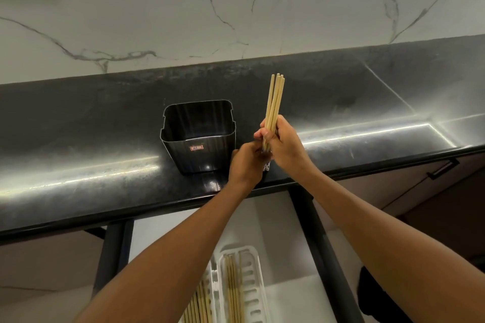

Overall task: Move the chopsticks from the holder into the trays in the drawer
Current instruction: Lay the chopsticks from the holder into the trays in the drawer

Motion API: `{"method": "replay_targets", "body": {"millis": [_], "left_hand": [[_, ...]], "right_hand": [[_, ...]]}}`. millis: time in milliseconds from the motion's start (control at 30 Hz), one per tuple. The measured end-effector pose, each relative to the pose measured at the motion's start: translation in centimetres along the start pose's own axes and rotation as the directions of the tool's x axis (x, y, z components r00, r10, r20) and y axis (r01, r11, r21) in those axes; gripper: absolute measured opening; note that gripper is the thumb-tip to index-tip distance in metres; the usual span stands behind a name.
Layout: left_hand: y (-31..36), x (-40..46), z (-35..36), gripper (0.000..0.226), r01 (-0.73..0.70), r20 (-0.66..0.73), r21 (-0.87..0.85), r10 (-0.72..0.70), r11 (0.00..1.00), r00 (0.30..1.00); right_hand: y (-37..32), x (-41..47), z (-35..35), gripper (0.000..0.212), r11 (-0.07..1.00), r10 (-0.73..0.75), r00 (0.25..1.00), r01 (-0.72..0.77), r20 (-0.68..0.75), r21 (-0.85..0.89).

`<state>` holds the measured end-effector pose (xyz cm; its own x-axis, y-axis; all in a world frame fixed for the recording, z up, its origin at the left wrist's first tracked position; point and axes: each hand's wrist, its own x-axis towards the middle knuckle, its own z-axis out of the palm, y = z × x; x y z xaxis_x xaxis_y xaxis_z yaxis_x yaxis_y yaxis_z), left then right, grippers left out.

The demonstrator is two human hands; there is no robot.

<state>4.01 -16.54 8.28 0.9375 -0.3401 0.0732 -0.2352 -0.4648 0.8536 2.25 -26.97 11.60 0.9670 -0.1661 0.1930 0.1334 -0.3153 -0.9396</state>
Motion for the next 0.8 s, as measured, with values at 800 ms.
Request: {"method": "replay_targets", "body": {"millis": [800], "left_hand": [[-6.7,-23.8,0.6,0.014,0.504,0.218,0.009,-0.494,0.864,0.842]], "right_hand": [[2.8,-18.9,7.6,0.015,0.682,0.698,0.646,-0.731,0.308,-0.013]]}}
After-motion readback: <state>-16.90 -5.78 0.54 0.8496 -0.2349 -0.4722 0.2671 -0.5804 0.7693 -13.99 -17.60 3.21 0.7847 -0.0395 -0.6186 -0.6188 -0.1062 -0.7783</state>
